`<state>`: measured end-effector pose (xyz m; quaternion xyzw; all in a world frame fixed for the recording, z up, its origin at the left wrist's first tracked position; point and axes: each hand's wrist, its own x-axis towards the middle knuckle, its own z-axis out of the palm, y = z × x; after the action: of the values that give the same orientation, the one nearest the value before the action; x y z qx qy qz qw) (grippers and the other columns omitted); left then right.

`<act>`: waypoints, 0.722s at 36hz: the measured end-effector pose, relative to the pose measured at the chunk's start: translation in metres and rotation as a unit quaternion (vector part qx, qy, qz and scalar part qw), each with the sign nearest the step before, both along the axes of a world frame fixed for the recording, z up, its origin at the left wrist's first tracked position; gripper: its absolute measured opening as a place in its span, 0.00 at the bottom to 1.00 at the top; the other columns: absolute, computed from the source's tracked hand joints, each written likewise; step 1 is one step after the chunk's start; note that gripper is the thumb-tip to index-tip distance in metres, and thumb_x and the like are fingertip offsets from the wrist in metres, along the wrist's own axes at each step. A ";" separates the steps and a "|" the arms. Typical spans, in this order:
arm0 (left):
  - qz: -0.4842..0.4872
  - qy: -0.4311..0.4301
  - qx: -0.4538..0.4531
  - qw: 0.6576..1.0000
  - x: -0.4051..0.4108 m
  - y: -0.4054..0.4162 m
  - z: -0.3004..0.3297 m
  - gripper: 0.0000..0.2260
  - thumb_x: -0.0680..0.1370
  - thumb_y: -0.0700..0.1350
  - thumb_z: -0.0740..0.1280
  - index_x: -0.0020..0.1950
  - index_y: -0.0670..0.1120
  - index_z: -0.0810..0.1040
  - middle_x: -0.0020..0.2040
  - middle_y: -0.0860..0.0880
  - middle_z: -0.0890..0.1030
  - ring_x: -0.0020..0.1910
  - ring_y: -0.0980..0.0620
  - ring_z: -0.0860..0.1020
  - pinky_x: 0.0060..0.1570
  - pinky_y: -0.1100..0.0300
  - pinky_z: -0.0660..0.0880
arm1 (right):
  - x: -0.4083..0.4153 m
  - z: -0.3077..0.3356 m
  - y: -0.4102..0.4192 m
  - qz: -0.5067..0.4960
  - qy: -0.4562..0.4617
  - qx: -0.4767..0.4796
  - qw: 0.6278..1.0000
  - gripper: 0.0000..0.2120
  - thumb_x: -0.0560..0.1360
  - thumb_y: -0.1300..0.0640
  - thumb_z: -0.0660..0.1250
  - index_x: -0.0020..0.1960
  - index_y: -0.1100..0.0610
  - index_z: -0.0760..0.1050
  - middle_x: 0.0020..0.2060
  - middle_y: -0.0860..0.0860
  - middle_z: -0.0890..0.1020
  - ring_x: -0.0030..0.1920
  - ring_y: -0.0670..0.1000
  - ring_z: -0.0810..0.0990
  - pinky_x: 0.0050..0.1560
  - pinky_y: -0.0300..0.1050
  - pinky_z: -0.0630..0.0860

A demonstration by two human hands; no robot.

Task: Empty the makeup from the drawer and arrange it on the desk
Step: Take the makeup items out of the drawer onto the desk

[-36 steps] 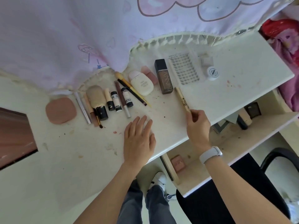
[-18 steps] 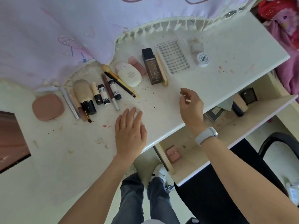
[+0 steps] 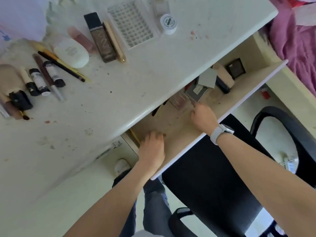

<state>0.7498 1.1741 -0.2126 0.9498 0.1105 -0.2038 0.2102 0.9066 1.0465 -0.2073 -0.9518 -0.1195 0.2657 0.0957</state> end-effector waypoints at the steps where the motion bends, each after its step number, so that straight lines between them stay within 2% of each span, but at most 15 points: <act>1: -0.002 0.013 0.015 1.000 0.002 0.000 -0.005 0.17 0.79 0.41 0.58 0.68 0.45 0.64 0.64 0.46 0.68 0.60 0.45 0.70 0.55 0.54 0.69 | 0.003 -0.005 0.003 0.015 -0.002 -0.009 1.000 0.18 0.77 0.65 0.56 0.66 0.64 0.67 0.60 0.61 0.72 0.58 0.62 0.73 0.52 0.52 0.72; 4: -0.020 0.063 0.066 0.996 0.002 -0.001 -0.015 0.15 0.80 0.39 0.56 0.66 0.43 0.66 0.64 0.44 0.69 0.61 0.44 0.69 0.59 0.52 0.67 | 0.011 -0.019 0.014 0.058 -0.020 -0.020 0.998 0.20 0.77 0.66 0.56 0.68 0.62 0.64 0.62 0.60 0.68 0.61 0.61 0.68 0.54 0.53 0.70; 7: -0.031 0.083 0.089 0.992 -0.002 -0.002 -0.023 0.13 0.80 0.37 0.55 0.64 0.42 0.67 0.62 0.43 0.68 0.60 0.43 0.68 0.58 0.53 0.68 | 0.016 -0.032 0.026 0.067 -0.050 -0.041 0.996 0.24 0.77 0.65 0.57 0.72 0.61 0.58 0.64 0.61 0.65 0.65 0.60 0.64 0.51 0.54 0.71; 12: 0.000 0.079 0.095 0.992 0.002 0.002 -0.031 0.12 0.79 0.41 0.59 0.62 0.41 0.69 0.60 0.42 0.70 0.61 0.42 0.67 0.56 0.52 0.69 | 0.018 -0.050 0.030 0.070 -0.101 -0.071 0.990 0.25 0.78 0.60 0.59 0.72 0.61 0.55 0.63 0.60 0.66 0.62 0.60 0.66 0.48 0.54 0.73; 17: -0.007 0.061 0.083 0.995 0.000 0.003 -0.032 0.08 0.79 0.40 0.60 0.55 0.43 0.75 0.54 0.45 0.77 0.56 0.44 0.70 0.51 0.55 0.69 | 0.018 -0.052 0.035 0.054 -0.093 -0.062 0.992 0.21 0.76 0.61 0.62 0.67 0.63 0.62 0.62 0.60 0.66 0.61 0.60 0.66 0.50 0.54 0.71; 19: -0.008 0.044 0.045 0.998 -0.001 0.004 -0.029 0.09 0.78 0.40 0.60 0.56 0.44 0.76 0.54 0.46 0.77 0.56 0.45 0.72 0.52 0.55 0.69 | 0.019 -0.051 0.035 0.059 -0.088 -0.053 0.993 0.19 0.74 0.63 0.61 0.64 0.64 0.62 0.62 0.60 0.66 0.61 0.60 0.66 0.50 0.53 0.70; 21: 0.031 0.018 -0.022 0.999 -0.002 0.007 -0.024 0.10 0.77 0.39 0.61 0.56 0.44 0.77 0.54 0.46 0.77 0.53 0.45 0.75 0.50 0.57 0.70 | 0.017 -0.049 0.032 0.088 -0.090 -0.048 0.991 0.19 0.73 0.64 0.60 0.62 0.64 0.63 0.61 0.60 0.67 0.60 0.60 0.66 0.50 0.52 0.68; 24: 0.111 -0.035 -0.135 0.984 -0.003 0.014 -0.007 0.12 0.76 0.36 0.64 0.58 0.43 0.78 0.53 0.48 0.79 0.51 0.51 0.77 0.48 0.70 0.67 | 0.014 -0.046 0.027 0.140 -0.080 -0.059 0.985 0.20 0.72 0.59 0.61 0.62 0.62 0.63 0.61 0.59 0.70 0.61 0.59 0.68 0.55 0.51 0.66; 26: 0.163 -0.061 -0.188 0.967 -0.006 0.020 0.008 0.12 0.76 0.37 0.64 0.58 0.46 0.78 0.51 0.53 0.79 0.48 0.57 0.76 0.47 0.76 0.65 | 0.011 -0.040 0.023 0.158 -0.050 -0.063 0.984 0.24 0.71 0.54 0.63 0.64 0.61 0.63 0.61 0.58 0.71 0.61 0.59 0.69 0.57 0.53 0.68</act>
<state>0.7442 1.1941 -0.2051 0.8730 0.2107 -0.1254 0.4215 0.9179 1.0693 -0.2477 -0.9372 -0.2556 0.2369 -0.0138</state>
